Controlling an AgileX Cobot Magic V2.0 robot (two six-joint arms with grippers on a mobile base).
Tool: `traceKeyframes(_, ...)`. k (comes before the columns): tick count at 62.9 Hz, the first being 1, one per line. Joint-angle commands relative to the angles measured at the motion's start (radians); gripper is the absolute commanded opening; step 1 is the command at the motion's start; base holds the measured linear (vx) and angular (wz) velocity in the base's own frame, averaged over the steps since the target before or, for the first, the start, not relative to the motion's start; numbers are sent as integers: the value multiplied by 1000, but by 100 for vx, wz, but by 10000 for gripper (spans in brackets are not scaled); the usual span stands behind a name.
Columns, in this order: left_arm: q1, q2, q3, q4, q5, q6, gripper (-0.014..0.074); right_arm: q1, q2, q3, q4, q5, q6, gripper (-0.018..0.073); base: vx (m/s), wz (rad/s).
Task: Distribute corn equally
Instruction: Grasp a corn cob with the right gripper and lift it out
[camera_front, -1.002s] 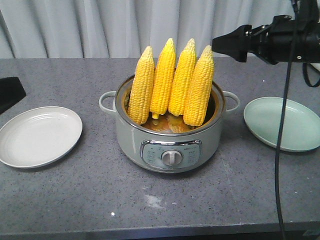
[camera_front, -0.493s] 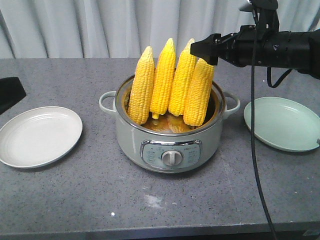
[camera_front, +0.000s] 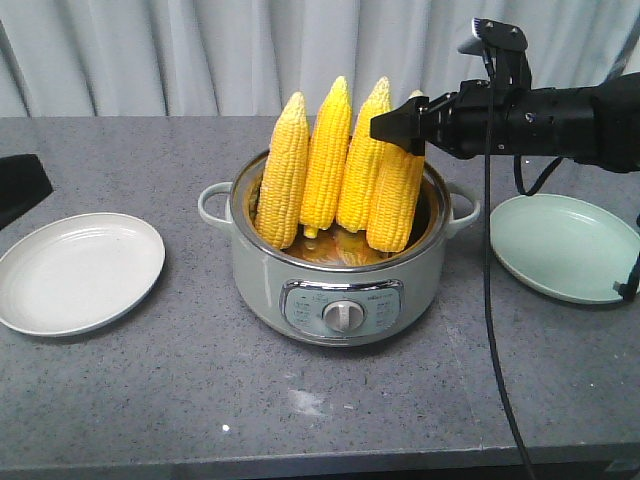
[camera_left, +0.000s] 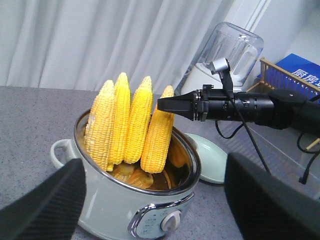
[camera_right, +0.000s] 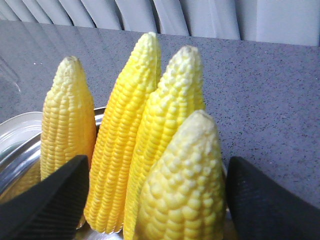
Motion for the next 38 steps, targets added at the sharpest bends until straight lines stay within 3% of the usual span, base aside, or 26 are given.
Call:
traceKeyframes(1, 0, 2, -34, -53, -21, 4, 559, -3, -52, -33, 39, 15, -7, 467, 0, 0)
traceKeyframes(30, 0, 2, -34, -53, -21, 4, 559, -5, -90, -34, 35, 71, -8, -10, 0, 0)
traceKeyframes(38, 0, 2, -34, -53, -22, 4, 559, -6, -187, -49, 46, 27, -12, -11, 0, 0)
